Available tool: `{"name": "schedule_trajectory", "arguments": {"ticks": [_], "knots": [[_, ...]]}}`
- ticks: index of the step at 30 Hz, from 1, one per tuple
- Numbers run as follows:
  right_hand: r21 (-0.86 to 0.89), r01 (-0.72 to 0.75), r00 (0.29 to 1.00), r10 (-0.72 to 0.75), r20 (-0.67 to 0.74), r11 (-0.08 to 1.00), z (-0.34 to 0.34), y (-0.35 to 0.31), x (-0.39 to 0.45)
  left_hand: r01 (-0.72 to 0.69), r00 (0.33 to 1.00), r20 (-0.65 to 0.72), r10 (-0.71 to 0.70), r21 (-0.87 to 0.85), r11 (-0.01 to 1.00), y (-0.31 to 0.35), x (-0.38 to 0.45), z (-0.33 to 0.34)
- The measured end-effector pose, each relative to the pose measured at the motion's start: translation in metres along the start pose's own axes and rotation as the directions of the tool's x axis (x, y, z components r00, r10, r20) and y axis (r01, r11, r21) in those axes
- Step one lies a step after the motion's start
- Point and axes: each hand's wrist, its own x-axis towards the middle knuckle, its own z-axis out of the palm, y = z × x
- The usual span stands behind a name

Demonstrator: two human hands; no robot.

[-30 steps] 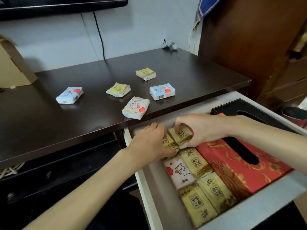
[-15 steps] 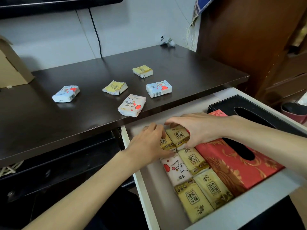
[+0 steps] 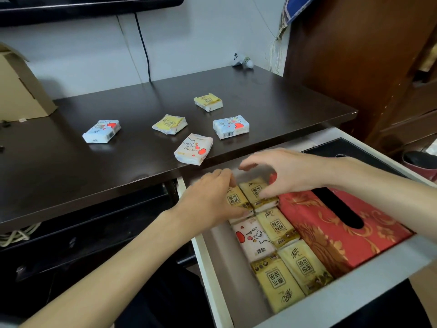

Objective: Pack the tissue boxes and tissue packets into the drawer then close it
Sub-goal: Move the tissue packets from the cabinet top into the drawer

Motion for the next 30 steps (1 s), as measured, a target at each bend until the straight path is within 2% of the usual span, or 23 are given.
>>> {"name": "schedule_trajectory", "arguments": {"ticks": [4, 7, 9, 12, 15, 20, 23, 27, 30], "knots": [[0.232, 0.088, 0.959, -0.02, -0.281, 0.969, -0.018, -0.015, 0.011, -0.016, 0.992, -0.122, 0.009, -0.055, 0.998, -0.006, -0.018, -0.044], [0.246, 0.119, 0.919, -0.013, -0.395, 0.962, -0.025, -0.031, 0.031, -0.002, 0.964, -0.264, -0.026, -0.104, 0.995, -0.02, -0.026, -0.078], [0.224, 0.115, 0.909, -0.012, -0.417, 0.968, -0.029, -0.041, 0.047, 0.012, 0.944, -0.323, -0.059, -0.145, 0.989, -0.037, -0.025, -0.099], [0.157, 0.053, 0.937, 0.006, -0.349, 0.986, -0.034, -0.056, 0.074, 0.04, 0.923, -0.368, -0.107, -0.184, 0.982, -0.071, -0.019, -0.12], [0.045, -0.016, 0.961, 0.028, -0.276, 0.999, -0.032, -0.071, 0.099, 0.12, 0.898, -0.407, -0.168, -0.14, 0.983, -0.111, -0.01, -0.13], [-0.212, -0.106, 0.991, 0.085, -0.108, 0.971, -0.023, -0.092, 0.121, 0.267, 0.883, -0.394, -0.256, -0.029, 0.963, -0.177, 0.007, -0.142], [-0.168, -0.083, 0.995, 0.073, -0.066, 0.982, -0.021, -0.097, 0.13, 0.352, 0.883, -0.336, -0.327, 0.016, 0.936, -0.208, 0.02, -0.151], [-0.017, -0.031, 0.996, 0.03, -0.086, 0.999, -0.024, -0.11, 0.144, 0.435, 0.892, -0.127, -0.434, -0.017, 0.9, -0.232, 0.025, -0.153], [0.032, 0.035, 0.997, -0.032, -0.07, 0.999, -0.021, -0.124, 0.158, 0.421, 0.899, -0.138, -0.417, 0.003, 0.907, -0.236, 0.019, -0.145]]}}
